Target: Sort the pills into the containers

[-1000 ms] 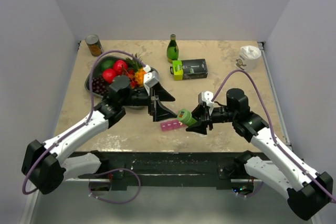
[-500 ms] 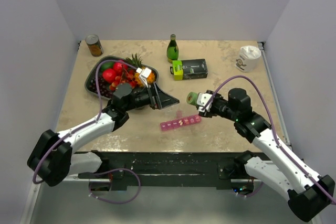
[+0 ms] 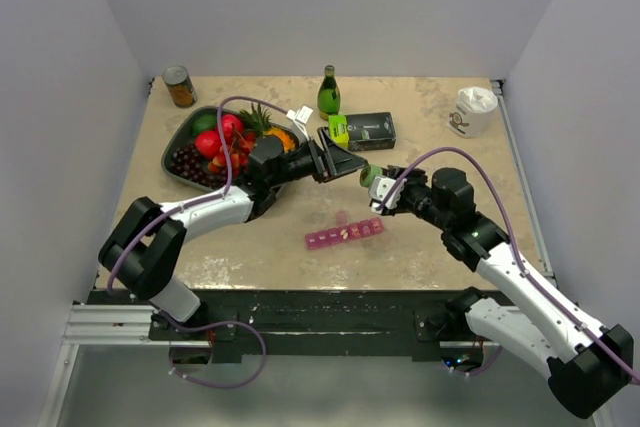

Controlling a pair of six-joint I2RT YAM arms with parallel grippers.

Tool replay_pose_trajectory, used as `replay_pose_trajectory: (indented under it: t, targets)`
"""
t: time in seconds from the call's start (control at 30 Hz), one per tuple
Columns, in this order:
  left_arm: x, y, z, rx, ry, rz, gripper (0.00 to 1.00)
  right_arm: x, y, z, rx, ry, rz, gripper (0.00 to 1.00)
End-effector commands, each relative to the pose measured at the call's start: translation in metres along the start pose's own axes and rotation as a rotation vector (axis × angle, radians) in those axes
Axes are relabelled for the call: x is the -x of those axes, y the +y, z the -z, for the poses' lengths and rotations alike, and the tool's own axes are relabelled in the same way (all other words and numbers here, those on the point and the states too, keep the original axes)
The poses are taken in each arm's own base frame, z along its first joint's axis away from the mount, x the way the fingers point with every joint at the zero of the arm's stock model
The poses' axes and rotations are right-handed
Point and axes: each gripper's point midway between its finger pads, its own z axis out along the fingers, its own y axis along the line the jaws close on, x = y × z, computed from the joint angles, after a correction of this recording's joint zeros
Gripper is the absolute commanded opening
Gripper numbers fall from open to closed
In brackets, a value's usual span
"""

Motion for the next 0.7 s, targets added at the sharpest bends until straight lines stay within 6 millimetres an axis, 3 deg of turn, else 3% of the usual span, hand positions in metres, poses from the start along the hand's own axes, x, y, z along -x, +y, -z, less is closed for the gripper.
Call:
replay_pose_trajectory:
  t: [0.0,0.27,0.53,0.63,0.67]
  targets:
    - [0.014,-0.035,-0.013,-0.115,-0.020,-0.041,0.91,0.014,-0.027,-0.001,-0.106,-0.041,0.058,0.00]
    - [0.000,-0.036,-0.023,-0.093,0.036,-0.060,0.88,0.011,-0.027,-0.002,-0.113,-0.028,0.049,0.00]
    - [-0.014,-0.032,-0.029,-0.036,0.081,-0.086,0.80,0.013,-0.031,-0.001,-0.127,-0.027,0.013,0.00]
    - [-0.014,-0.029,-0.029,-0.019,0.083,-0.098,0.74,0.015,-0.031,-0.001,-0.123,-0.032,-0.006,0.00]
    - [-0.015,-0.029,-0.028,-0.016,0.086,-0.102,0.65,0.016,-0.031,-0.001,-0.122,-0.034,-0.011,0.00]
